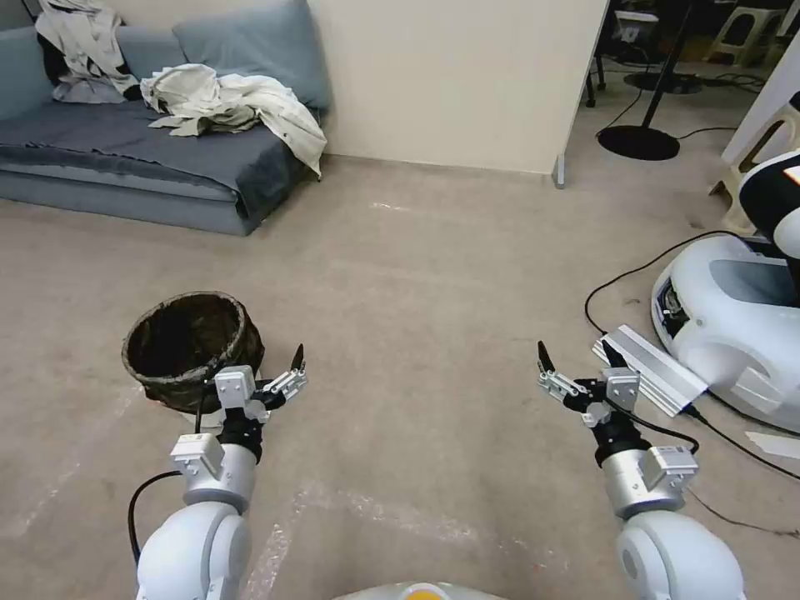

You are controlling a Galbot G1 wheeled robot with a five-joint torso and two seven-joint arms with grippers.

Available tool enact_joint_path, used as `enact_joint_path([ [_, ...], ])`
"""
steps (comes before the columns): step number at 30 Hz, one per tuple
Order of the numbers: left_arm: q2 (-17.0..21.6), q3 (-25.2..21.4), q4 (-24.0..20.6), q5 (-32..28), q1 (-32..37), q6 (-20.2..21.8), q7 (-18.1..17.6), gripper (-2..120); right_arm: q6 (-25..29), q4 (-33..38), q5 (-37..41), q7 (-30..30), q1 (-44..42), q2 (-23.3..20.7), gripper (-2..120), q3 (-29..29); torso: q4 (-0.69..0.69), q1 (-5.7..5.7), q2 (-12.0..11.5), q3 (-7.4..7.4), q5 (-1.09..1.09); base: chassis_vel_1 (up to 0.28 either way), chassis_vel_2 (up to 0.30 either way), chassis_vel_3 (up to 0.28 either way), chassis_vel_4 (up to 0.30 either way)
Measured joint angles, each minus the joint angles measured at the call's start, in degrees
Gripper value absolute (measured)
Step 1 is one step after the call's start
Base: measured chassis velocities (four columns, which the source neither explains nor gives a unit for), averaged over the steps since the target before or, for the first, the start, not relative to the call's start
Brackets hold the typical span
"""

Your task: Pick up the trash can from the floor.

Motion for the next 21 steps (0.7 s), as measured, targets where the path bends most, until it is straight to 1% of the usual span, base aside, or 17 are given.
enact_joint_path([
  [9,-0.34,-0.07,0.11,0.29,0.25,-0.16,-0.08,100,0.85,-1.16,0.74,-0.66,0.89,-0.29,100,-0.1,0.0,0.01,0.0,0.0,0.0,0.0,0.0,0.0,0.0],
  [15,-0.6,-0.34,0.33,0.54,0.45,-0.7,-0.42,100,1.15,-1.7,1.02,-0.92,1.28,-0.55,100,-0.33,0.0,0.0,0.0,0.0,0.0,0.061,0.062,0.064,0.057],
  [21,-1.12,-0.5,0.68,1.08,0.9,-1.83,-1.02,100,1.69,-2.18,1.39,-1.49,1.53,-0.88,100,-0.48,0.0,0.0,0.0,0.0,0.0,0.101,0.086,0.088,0.077],
])
